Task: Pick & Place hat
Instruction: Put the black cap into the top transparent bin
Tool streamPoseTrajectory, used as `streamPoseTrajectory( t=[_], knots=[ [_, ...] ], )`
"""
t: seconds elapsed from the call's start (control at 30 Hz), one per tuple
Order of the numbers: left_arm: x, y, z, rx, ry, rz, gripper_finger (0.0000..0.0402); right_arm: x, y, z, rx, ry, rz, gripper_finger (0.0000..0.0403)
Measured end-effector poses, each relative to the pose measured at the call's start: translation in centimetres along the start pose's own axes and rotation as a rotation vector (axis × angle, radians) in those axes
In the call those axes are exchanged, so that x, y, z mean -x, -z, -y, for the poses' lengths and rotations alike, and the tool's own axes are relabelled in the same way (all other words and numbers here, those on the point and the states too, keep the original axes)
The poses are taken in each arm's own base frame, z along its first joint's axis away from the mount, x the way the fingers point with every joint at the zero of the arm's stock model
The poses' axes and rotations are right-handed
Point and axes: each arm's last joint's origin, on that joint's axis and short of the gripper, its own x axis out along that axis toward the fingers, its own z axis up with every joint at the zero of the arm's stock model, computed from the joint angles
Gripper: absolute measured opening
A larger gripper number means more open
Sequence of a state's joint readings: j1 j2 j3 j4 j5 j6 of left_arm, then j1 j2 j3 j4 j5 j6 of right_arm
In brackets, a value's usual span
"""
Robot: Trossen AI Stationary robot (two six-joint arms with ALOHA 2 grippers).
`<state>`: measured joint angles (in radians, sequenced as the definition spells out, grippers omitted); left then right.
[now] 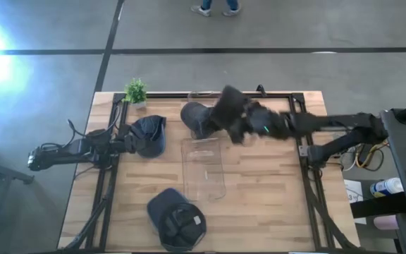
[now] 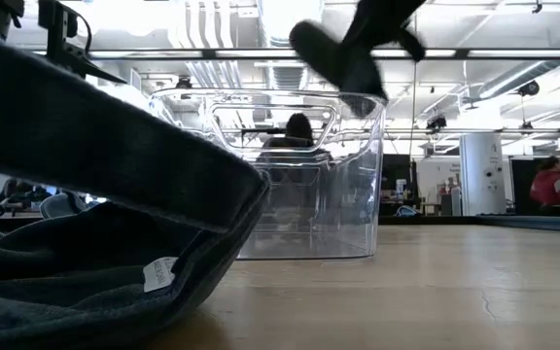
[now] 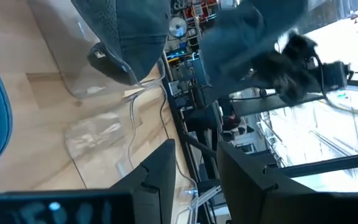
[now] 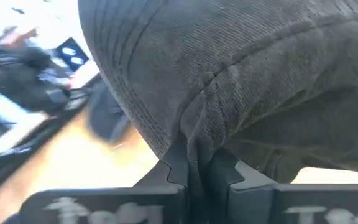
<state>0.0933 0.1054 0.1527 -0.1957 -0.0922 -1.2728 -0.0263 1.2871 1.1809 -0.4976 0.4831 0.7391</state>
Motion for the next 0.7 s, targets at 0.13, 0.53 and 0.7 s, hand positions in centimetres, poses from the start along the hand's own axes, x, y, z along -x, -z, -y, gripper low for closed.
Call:
streamPoseTrajectory(
  t=[0.13,0.53,0.7],
  knots=[
    [0.1,-0.2,0.4,0.0,0.008,0.017,0.0112,-4.3,-2.7,1.8,-0.038,0.049,-0.041,0.0014],
    [0.2,-0.2,0.2,-0.008,-0.054,0.026,0.0112,-16.2,-2.4,1.1,0.031,0.022,-0.235,0.0021],
    [0.2,0.0,-0.5,0.012,-0.121,0.007,0.0112,-20.3,0.0,1.5,0.018,-0.066,-0.337,0.0022]
  ],
)
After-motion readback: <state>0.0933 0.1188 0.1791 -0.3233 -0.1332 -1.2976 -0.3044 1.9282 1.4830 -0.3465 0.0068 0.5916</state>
